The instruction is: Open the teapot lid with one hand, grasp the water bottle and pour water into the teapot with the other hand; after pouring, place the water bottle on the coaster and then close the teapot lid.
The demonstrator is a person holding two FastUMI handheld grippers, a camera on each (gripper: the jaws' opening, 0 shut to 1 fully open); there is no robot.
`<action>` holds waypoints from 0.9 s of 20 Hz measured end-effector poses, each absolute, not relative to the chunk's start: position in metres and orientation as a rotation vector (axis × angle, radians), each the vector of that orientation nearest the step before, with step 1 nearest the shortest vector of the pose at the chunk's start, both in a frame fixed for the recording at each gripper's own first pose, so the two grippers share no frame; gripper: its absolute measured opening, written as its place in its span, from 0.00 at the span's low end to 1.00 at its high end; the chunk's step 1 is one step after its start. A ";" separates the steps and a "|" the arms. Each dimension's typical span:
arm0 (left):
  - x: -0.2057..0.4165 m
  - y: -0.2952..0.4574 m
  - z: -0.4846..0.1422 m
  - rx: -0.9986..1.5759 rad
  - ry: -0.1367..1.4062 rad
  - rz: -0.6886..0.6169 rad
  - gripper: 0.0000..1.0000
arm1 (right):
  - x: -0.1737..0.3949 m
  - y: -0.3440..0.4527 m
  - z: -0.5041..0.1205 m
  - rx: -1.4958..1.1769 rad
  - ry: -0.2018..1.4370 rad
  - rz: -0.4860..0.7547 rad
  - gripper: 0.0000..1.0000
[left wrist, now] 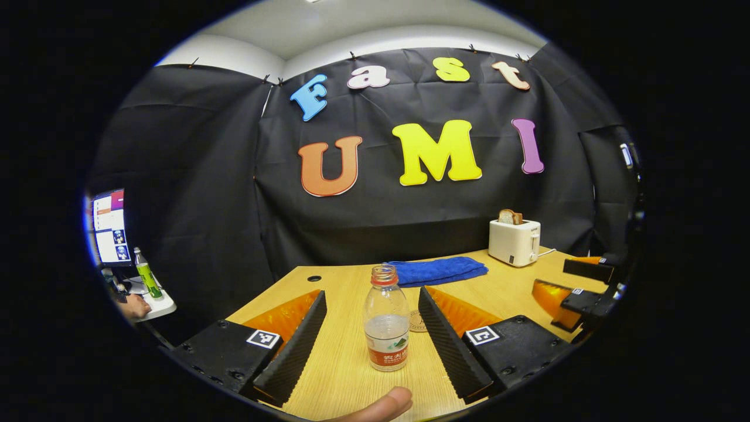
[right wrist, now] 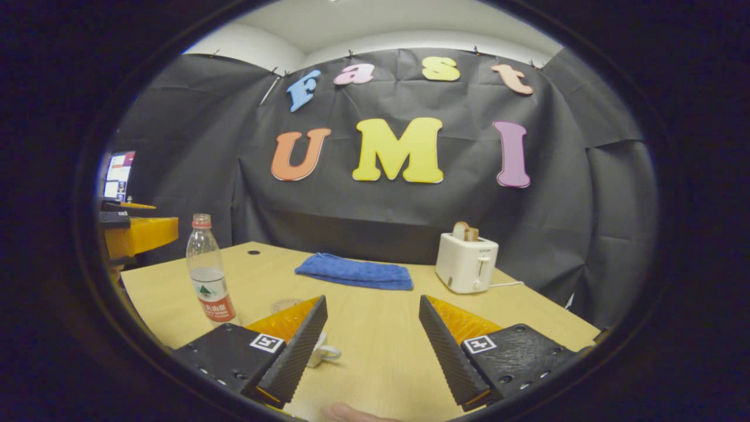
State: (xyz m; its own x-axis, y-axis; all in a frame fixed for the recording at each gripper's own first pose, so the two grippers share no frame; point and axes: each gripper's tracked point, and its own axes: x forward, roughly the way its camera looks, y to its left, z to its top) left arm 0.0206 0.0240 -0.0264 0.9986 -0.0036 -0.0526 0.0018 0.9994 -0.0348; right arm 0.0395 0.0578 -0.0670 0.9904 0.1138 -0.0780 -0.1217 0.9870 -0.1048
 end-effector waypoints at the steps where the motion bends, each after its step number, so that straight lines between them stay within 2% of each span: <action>1: 0.020 0.026 -0.027 -0.031 0.052 0.000 0.99 | 0.044 0.063 -0.072 -0.102 0.083 0.128 0.95; 2: 0.020 0.028 -0.026 -0.029 0.049 0.004 0.99 | 0.048 0.068 -0.076 -0.090 0.090 0.135 0.98; 3: 0.020 0.030 -0.026 -0.026 0.048 0.009 0.99 | 0.052 0.073 -0.079 -0.076 0.097 0.141 0.95; 10: 0.023 0.051 -0.030 -0.032 0.057 0.048 0.99 | 0.077 0.107 -0.102 -0.060 0.134 0.148 0.95; 13: 0.024 0.062 -0.030 -0.019 0.055 0.051 0.99 | 0.083 0.121 -0.120 -0.088 0.156 0.144 0.90; 15: 0.024 0.069 -0.033 -0.035 0.061 0.055 0.99 | 0.084 0.128 -0.128 -0.102 0.157 0.146 0.77; 18: 0.025 0.068 -0.033 -0.053 0.064 0.048 0.99 | 0.086 0.131 -0.137 -0.068 0.170 0.154 0.65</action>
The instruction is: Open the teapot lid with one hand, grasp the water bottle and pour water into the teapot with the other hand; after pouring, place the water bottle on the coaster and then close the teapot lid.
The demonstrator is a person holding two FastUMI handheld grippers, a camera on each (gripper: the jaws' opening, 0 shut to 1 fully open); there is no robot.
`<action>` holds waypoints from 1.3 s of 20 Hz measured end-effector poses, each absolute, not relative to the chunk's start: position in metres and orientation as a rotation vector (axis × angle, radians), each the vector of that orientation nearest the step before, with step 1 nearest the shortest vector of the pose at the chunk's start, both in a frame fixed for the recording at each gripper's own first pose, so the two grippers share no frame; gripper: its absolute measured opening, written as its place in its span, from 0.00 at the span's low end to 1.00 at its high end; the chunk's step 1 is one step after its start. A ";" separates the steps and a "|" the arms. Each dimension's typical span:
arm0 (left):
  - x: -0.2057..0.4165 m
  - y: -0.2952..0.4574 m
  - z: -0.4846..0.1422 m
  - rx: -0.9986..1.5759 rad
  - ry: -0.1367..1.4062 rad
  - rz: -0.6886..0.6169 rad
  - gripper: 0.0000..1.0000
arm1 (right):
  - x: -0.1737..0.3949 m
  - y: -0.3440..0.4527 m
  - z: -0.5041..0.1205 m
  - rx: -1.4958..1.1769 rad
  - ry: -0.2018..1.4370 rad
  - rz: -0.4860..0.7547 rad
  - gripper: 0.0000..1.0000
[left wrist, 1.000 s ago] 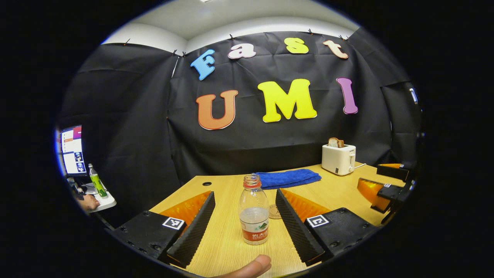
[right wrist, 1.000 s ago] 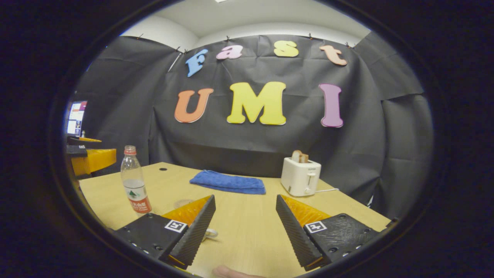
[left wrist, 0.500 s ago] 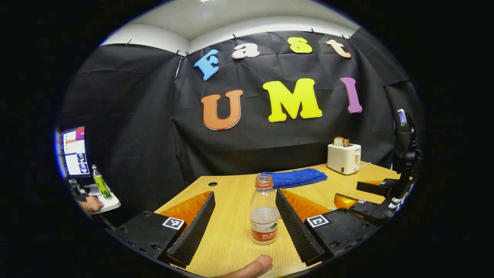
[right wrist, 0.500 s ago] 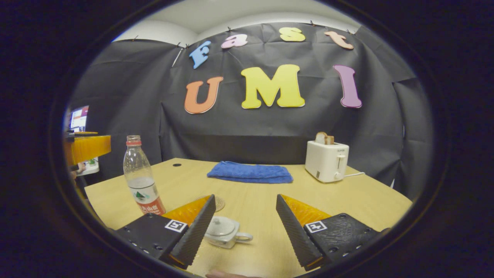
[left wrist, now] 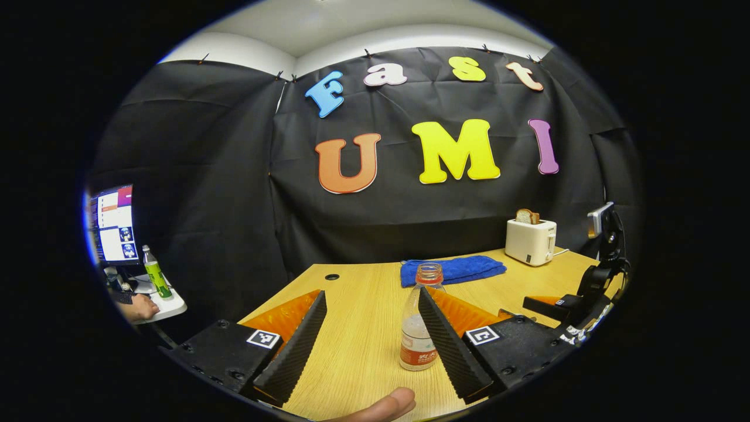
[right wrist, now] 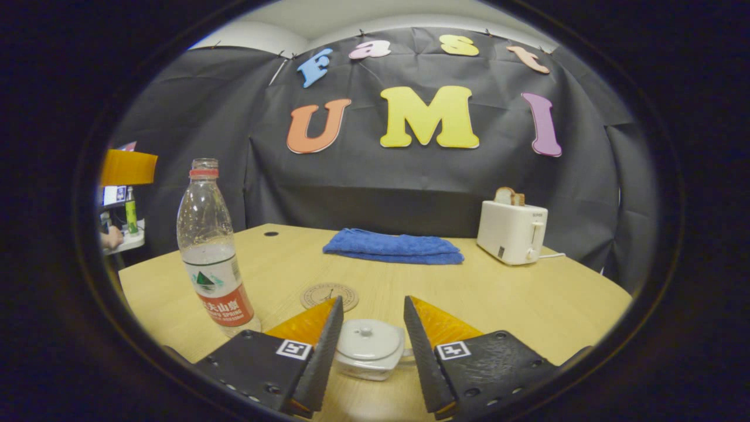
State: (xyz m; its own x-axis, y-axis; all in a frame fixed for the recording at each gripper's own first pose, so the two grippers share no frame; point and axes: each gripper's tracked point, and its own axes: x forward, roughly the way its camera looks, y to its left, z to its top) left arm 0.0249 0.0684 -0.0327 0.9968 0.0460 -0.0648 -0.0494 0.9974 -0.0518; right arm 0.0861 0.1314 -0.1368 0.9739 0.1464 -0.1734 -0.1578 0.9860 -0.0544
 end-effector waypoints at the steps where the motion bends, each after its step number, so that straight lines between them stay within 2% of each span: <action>1: 0.025 0.069 -0.033 -0.053 0.063 0.047 0.99 | 0.086 0.132 -0.139 -0.054 0.175 0.155 0.59; 2: 0.026 0.068 -0.033 -0.053 0.063 0.045 0.99 | 0.085 0.134 -0.137 -0.051 0.171 0.161 0.53; 3: 0.025 0.067 -0.033 -0.052 0.063 0.042 0.99 | 0.087 0.136 -0.136 -0.053 0.167 0.163 0.53; 8: 0.025 0.061 -0.034 -0.026 0.063 0.020 0.99 | 0.086 0.143 -0.141 -0.073 0.158 0.192 0.20; 9: 0.025 0.060 -0.033 -0.019 0.059 0.014 0.99 | 0.085 0.139 -0.140 -0.080 0.153 0.170 0.20; 10: 0.024 0.057 -0.032 -0.016 0.055 0.009 0.99 | 0.089 0.138 -0.139 -0.072 0.154 0.178 0.06; 11: 0.024 0.056 -0.032 -0.020 0.051 0.001 0.99 | 0.088 0.137 -0.142 -0.070 0.165 0.180 0.08; 12: 0.024 0.052 -0.030 -0.023 0.048 -0.008 0.99 | 0.090 0.139 -0.143 -0.075 0.165 0.184 0.03; 18: 0.015 0.051 -0.031 -0.052 0.047 -0.009 0.99 | 0.090 0.139 -0.138 -0.085 0.169 0.193 0.02; 26: 0.009 0.028 -0.051 -0.097 0.030 -0.111 0.99 | 0.072 0.131 -0.091 -0.076 0.088 0.202 0.02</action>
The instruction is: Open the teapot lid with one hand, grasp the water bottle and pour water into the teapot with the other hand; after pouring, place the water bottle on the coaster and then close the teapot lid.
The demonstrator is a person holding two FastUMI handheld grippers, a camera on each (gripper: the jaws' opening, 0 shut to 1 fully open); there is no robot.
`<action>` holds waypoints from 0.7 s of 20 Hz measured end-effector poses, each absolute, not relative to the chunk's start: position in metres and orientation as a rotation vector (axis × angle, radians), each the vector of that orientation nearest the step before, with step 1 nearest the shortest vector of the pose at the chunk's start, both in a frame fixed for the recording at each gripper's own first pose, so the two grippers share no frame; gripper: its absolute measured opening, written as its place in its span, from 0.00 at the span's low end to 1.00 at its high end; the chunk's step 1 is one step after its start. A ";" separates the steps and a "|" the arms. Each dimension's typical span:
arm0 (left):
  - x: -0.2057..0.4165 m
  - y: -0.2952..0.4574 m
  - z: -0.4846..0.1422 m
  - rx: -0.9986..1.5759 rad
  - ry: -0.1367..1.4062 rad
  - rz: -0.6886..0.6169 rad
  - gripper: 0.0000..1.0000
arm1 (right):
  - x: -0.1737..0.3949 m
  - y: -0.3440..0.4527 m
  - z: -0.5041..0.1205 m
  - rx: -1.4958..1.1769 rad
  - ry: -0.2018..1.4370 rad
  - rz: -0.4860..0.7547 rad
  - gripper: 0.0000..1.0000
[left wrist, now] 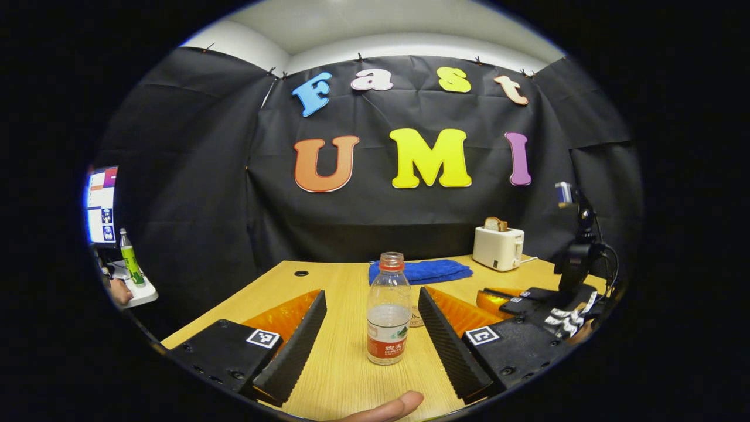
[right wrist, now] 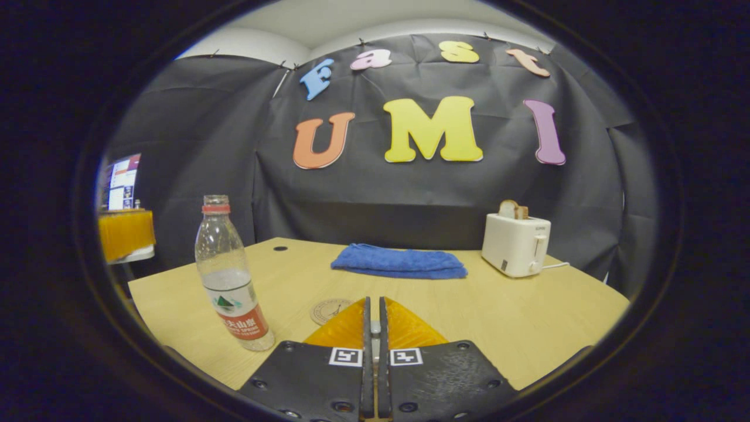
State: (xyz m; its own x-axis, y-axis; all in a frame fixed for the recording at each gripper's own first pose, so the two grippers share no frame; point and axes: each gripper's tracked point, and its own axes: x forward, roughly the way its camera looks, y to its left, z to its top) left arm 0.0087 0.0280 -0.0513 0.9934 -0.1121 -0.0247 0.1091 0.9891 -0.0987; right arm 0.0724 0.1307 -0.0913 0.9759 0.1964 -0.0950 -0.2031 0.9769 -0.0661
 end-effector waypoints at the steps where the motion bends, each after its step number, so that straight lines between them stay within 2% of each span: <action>1: 0.009 0.025 -0.058 -0.093 0.032 -0.120 0.99 | 0.070 0.126 -0.084 -0.085 0.069 0.190 0.02; 7: 0.020 -0.004 -0.085 -0.142 0.045 -0.201 0.99 | 0.064 0.093 -0.069 -0.079 0.036 0.116 0.00; 14: 0.048 -0.008 -0.117 -0.088 0.057 -0.162 0.99 | 0.060 0.066 -0.062 -0.082 0.012 0.092 0.00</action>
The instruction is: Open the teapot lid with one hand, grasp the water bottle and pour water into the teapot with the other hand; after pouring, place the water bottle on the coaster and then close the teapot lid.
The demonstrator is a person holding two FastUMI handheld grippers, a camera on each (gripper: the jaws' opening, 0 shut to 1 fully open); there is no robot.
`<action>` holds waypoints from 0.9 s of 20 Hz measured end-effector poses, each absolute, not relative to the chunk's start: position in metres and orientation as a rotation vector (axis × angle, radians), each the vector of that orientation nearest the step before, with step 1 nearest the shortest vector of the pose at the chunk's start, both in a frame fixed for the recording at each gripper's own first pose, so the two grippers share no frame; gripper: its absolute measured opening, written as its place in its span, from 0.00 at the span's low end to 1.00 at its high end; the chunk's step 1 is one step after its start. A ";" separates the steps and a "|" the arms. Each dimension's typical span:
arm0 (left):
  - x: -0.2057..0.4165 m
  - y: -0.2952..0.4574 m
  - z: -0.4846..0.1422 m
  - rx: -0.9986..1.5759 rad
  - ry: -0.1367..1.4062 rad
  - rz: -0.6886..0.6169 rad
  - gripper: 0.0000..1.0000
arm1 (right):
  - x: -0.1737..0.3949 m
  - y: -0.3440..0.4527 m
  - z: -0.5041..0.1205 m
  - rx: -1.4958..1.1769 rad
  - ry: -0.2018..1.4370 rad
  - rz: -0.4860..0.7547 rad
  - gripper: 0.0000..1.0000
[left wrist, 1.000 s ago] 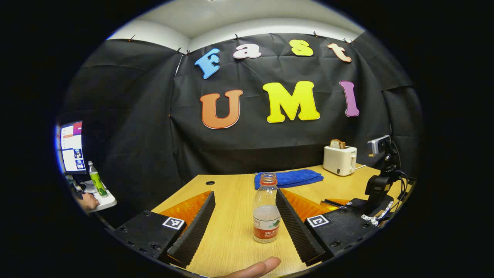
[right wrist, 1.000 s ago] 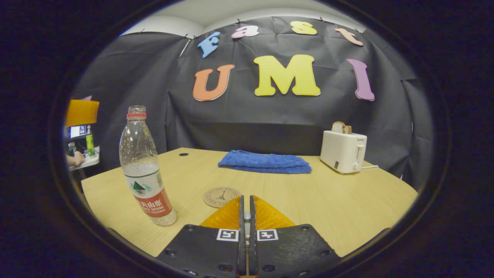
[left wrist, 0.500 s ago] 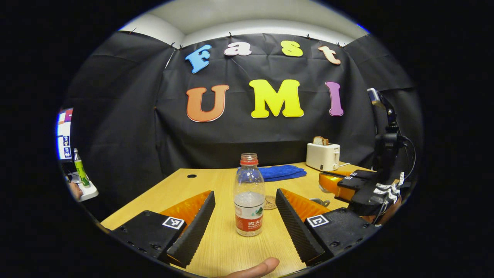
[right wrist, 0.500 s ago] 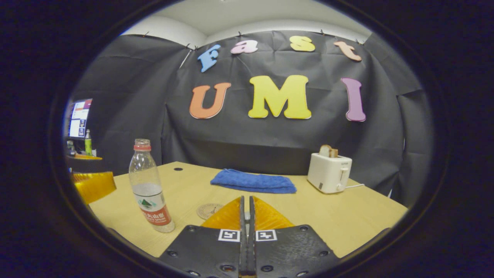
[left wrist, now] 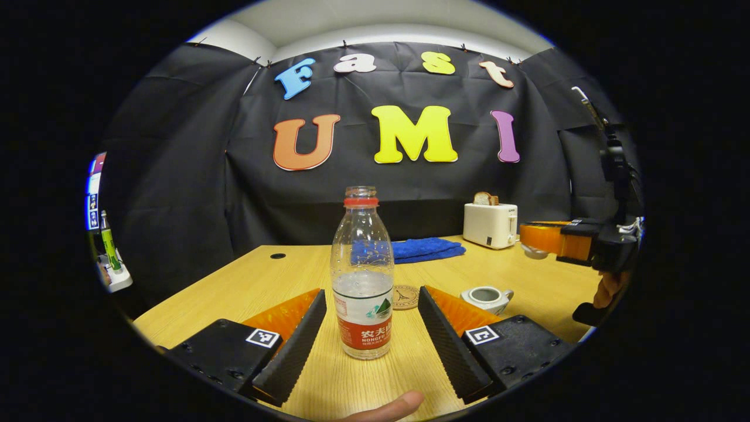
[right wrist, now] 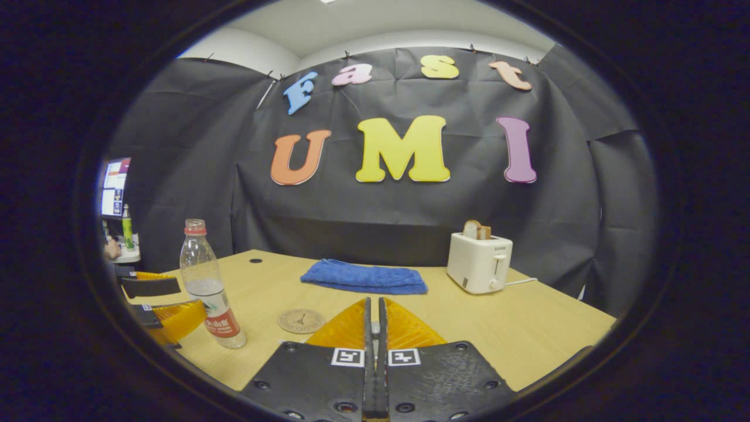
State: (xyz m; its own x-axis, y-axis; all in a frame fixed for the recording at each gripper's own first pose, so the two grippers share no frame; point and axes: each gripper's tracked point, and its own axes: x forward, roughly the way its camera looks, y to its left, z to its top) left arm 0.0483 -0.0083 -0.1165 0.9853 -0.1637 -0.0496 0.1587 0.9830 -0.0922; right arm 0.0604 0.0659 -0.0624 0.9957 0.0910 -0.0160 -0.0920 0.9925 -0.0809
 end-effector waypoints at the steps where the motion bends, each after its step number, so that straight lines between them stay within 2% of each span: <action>1: 0.053 -0.010 -0.116 -0.084 0.043 -0.159 0.99 | 0.060 0.064 -0.062 -0.087 0.005 0.088 0.00; 9: 0.090 -0.007 -0.121 -0.132 0.031 -0.124 0.94 | 0.057 0.042 -0.059 -0.071 -0.002 0.062 0.00; 12: 0.096 -0.005 -0.122 -0.092 0.034 -0.105 0.79 | 0.056 0.039 -0.057 -0.066 -0.001 0.058 0.00; 18: 0.090 0.005 -0.115 0.027 0.062 -0.046 0.77 | 0.056 0.032 -0.053 -0.078 -0.001 0.044 0.00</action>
